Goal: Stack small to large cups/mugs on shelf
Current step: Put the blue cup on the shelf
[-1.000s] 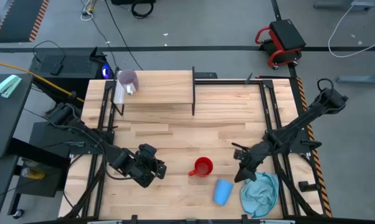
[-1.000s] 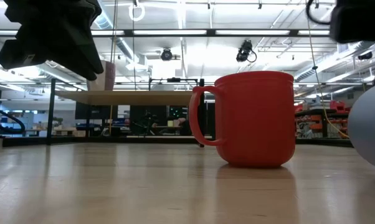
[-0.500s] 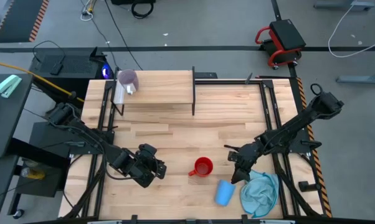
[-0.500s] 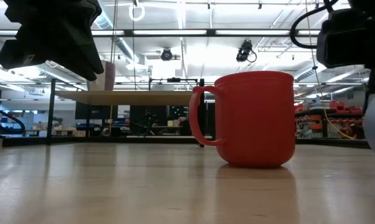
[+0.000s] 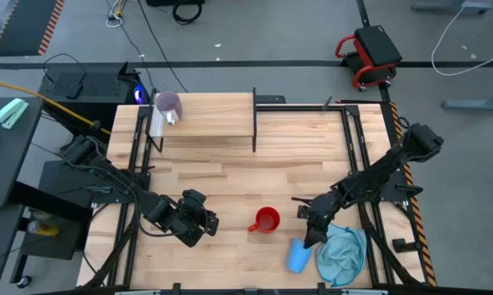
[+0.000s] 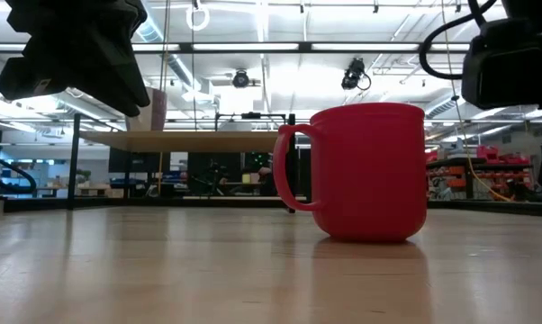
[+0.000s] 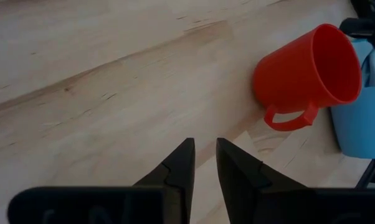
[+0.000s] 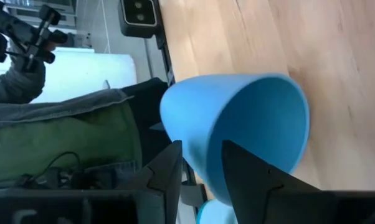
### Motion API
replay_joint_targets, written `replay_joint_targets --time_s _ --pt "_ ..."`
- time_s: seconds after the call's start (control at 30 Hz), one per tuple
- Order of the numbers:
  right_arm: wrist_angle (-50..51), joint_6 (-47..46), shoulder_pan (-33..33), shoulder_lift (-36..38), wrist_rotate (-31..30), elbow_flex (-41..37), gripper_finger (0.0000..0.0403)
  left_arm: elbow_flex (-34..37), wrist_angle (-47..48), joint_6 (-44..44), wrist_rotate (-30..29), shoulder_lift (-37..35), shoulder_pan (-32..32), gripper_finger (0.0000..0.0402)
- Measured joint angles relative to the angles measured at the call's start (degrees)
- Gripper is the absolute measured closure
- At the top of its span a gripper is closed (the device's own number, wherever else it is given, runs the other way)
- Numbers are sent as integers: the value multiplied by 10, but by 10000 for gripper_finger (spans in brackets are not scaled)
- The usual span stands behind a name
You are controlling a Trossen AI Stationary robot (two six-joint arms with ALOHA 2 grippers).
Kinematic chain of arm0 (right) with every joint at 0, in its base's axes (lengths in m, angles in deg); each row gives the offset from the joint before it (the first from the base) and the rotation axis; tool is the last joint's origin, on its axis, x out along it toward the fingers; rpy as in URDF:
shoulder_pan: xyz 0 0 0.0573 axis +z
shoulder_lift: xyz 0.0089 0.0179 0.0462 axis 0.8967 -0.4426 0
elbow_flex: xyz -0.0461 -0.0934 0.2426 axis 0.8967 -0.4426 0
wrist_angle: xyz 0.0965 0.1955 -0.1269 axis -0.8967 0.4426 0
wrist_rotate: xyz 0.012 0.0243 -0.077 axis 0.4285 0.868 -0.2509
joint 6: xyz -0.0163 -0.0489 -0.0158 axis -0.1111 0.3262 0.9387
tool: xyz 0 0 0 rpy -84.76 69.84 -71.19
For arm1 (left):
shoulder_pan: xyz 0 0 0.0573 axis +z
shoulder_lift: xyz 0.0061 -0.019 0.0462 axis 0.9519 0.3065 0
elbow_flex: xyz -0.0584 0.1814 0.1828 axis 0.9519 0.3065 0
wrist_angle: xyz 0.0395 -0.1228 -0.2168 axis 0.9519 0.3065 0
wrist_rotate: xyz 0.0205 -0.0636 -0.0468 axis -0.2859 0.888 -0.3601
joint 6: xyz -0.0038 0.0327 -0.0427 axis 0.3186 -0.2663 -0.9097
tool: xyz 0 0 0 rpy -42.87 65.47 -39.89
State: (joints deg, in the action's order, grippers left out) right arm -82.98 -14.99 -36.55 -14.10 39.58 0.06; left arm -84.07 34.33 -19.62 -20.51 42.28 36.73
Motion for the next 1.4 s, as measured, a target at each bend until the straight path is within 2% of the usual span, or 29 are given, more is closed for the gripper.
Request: replay_joint_targets --time_s 0.2,0.47,0.67,0.77,0.9,1.17,1.3,1.4 --pt "-1 -4 0 -7 6 0 301 0 0 0 0 0 0 334" --pt "-8 -4 0 -4 10 17 390 0 2 0 0 0 0 330" --pt "13 6 5 -5 -11 43 395 0 2 0 0 0 0 334" --pt "93 28 12 0 -37 77 397 0 4 0 0 0 0 339" --pt "275 96 20 6 -68 156 399 0 10 0 -1 0 0 344" --pt "612 187 22 3 -230 325 401 0 18 2 -5 0 9 345" --pt "713 196 22 1 -263 358 401 0 18 19 -5 0 19 348" --pt "726 200 21 1 -265 356 401 0 18 29 -5 0 26 351"
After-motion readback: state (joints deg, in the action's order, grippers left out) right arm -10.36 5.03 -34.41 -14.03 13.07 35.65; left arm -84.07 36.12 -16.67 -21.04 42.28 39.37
